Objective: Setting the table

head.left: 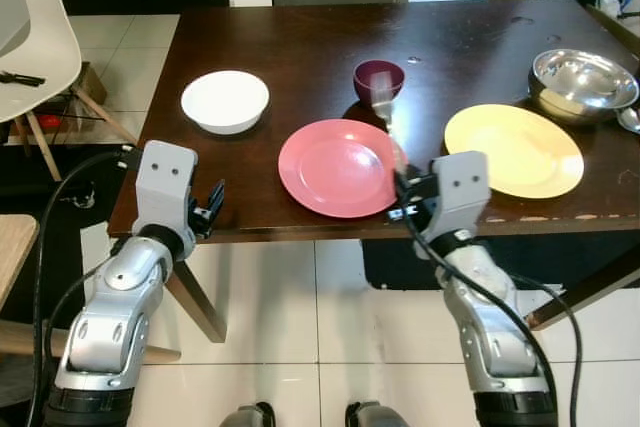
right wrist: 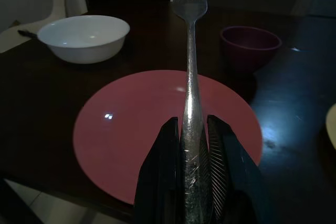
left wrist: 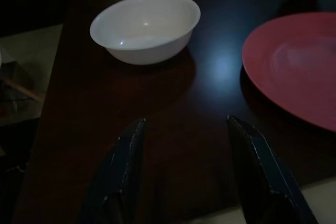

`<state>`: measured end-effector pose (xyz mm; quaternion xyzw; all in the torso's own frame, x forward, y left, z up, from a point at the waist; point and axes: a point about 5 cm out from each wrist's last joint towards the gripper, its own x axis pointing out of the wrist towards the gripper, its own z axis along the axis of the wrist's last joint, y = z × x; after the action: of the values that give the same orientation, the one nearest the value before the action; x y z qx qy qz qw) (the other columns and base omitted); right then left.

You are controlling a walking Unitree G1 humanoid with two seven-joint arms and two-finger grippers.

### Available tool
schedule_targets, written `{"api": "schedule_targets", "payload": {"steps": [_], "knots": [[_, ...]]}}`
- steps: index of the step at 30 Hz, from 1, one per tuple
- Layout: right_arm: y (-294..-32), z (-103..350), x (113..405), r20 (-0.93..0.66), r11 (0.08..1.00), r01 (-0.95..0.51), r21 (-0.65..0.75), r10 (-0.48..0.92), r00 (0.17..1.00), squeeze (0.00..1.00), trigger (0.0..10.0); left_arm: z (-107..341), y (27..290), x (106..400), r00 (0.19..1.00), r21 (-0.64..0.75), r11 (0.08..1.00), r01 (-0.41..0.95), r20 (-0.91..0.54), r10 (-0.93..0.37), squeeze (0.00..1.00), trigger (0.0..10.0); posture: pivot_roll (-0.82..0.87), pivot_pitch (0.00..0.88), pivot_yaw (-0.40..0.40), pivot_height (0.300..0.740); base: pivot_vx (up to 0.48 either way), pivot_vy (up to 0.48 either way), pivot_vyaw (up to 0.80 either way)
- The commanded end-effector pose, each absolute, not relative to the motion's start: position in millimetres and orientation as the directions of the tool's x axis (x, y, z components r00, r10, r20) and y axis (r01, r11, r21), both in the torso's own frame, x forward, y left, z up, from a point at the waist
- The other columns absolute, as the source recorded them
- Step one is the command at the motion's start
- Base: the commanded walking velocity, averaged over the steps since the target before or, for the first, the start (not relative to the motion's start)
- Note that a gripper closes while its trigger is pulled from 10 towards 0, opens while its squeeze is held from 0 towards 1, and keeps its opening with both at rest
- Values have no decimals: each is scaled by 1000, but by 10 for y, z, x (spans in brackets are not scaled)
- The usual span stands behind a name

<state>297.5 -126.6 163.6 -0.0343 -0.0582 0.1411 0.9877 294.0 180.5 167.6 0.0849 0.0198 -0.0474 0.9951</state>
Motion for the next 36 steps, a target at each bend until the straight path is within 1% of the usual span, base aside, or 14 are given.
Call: {"api": "schedule_targets", "payload": {"steps": [1, 9, 13, 18, 23, 28, 36], "knots": [[-1286, 1628, 2971, 93, 958, -278, -75, 284, 954, 0, 10000, 1562, 1812, 2929, 996, 174, 982, 78, -67, -67, 0, 10000, -94, 21, 43, 740, 0, 0, 0], [-1371, 1587, 2997, 85, 965, -244, -98, 253, 964, 0, 10000, 1557, 1791, 2912, 997, 180, 981, 72, -49, -64, 0, 10000, -89, 14, 44, 740, 0, 0, 0], [-1418, 1480, 2970, 68, 977, -198, -79, 204, 977, 0, 10000, 1582, 1771, 2944, 996, 194, 977, 84, -29, -79, 0, 10000, -88, 6, 67, 740, 0, 0, 0], [-1417, 1372, 2926, 51, 985, -160, -58, 163, 985, 0, 10000, 1572, 1758, 2959, 996, 206, 975, 87, -25, -84, 0, 10000, -94, 2, 79, 740, 0, 0, 0], [-1442, 1259, 2882, 36, 990, -130, -48, 132, 991, 0, 10000, 1488, 1742, 2915, 995, 213, 973, 93, -37, -88, 0, 10000, -98, 0, 84, 740, 0, 0, 0], [-1413, 1180, 2818, 23, 987, -149, -63, 151, 988, 0, 10000, 1396, 1757, 2862, 996, 201, 976, 83, -60, -73, 0, 10000, -98, 0, 74, 740, 0, 0, 0], [-1413, 1246, 2864, 56, 986, -156, -57, 159, 986, 0, 10000, 1394, 1750, 2868, 996, 196, 978, 74, -55, -65, 0, 10000, -97, 0, 69, 740, 0, 0, 0]]}}
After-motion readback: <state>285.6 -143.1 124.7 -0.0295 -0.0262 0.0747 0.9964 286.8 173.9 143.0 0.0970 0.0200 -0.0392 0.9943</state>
